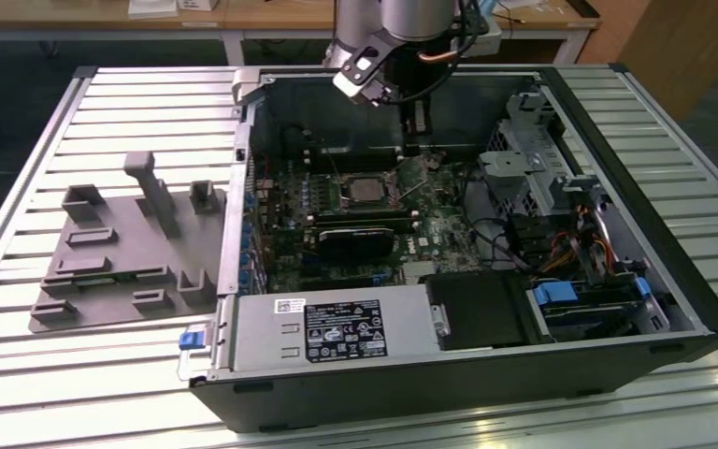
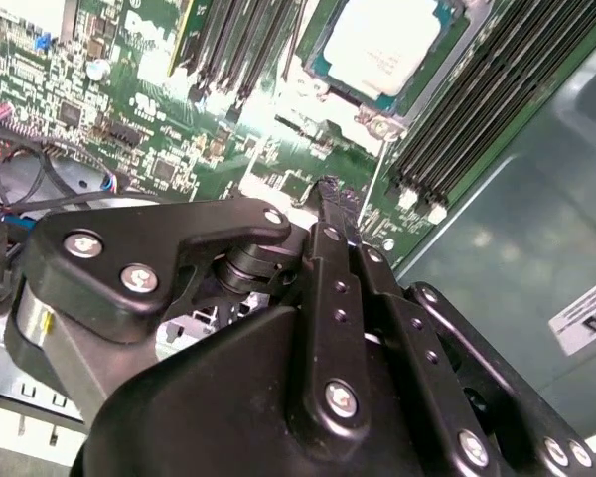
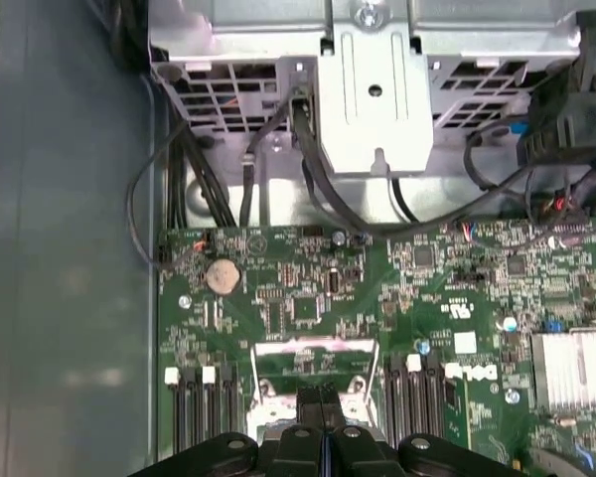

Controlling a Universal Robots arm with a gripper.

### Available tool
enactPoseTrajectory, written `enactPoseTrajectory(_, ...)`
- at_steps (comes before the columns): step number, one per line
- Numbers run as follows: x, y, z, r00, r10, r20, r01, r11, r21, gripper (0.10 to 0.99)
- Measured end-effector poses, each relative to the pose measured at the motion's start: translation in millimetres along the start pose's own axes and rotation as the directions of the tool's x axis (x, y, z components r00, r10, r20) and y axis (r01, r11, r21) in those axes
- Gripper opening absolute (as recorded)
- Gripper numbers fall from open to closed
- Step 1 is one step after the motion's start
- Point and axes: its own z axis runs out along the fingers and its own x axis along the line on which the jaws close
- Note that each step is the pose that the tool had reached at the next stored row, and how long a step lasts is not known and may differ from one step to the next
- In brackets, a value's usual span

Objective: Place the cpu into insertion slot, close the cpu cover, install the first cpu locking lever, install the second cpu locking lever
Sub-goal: 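Close the cpu cover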

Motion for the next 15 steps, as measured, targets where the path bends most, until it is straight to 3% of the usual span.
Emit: enactPoseTrajectory(15, 1.9, 28.8, 3.8, 1.0000, 0.003, 0.0003, -0.003, 1.0000, 0.004, 0.102)
